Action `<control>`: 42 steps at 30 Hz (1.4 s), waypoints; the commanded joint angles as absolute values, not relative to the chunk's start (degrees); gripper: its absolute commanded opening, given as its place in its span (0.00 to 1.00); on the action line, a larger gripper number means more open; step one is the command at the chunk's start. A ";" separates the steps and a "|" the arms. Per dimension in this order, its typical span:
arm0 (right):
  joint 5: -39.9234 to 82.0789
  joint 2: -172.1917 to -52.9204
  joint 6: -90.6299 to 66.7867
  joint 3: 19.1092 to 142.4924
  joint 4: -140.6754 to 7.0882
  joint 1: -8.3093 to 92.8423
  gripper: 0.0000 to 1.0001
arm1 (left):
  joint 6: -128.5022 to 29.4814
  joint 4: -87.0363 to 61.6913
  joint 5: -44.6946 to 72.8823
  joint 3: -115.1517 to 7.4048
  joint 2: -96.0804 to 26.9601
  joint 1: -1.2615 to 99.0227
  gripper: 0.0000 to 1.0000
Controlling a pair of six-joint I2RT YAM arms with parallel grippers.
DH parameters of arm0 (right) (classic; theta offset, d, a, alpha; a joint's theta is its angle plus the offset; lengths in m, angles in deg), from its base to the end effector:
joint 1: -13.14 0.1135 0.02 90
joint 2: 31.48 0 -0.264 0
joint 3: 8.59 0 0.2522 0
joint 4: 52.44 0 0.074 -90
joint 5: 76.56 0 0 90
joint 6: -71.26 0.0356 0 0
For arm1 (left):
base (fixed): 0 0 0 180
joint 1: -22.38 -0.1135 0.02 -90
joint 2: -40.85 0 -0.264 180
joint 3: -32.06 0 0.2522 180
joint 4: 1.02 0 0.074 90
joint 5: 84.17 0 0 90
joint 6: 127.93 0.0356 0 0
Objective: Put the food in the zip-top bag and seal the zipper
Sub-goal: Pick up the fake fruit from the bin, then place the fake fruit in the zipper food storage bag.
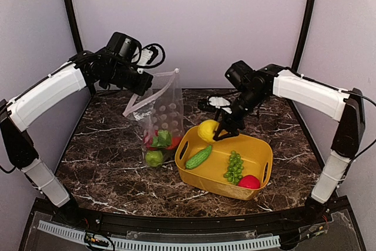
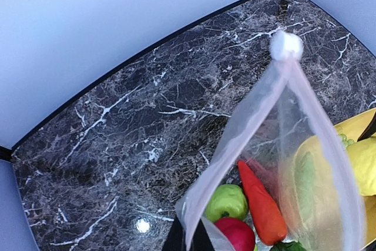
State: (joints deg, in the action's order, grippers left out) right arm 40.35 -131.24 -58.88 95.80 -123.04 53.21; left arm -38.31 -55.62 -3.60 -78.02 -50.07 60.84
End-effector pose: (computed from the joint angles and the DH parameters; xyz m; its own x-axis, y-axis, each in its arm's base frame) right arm 0.2645 0.2435 0.2975 -0.0733 -0.8129 -0.5778 -0.9972 0.0520 0.0535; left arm 0.2788 -0.2140 0.3970 -0.4574 0.3550 -0.8153 0.5060 0.8579 0.0896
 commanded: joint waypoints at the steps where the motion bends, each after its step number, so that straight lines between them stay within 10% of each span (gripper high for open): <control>1: 40.05 -127.94 -58.97 102.05 -124.28 52.31 0.34 | -32.20 -63.07 -10.60 -87.37 -49.94 60.64 0.01; 42: 50.35 -142.32 -44.59 116.91 -99.60 57.34 0.41 | -37.52 -59.63 5.66 -88.64 -56.76 60.75 0.01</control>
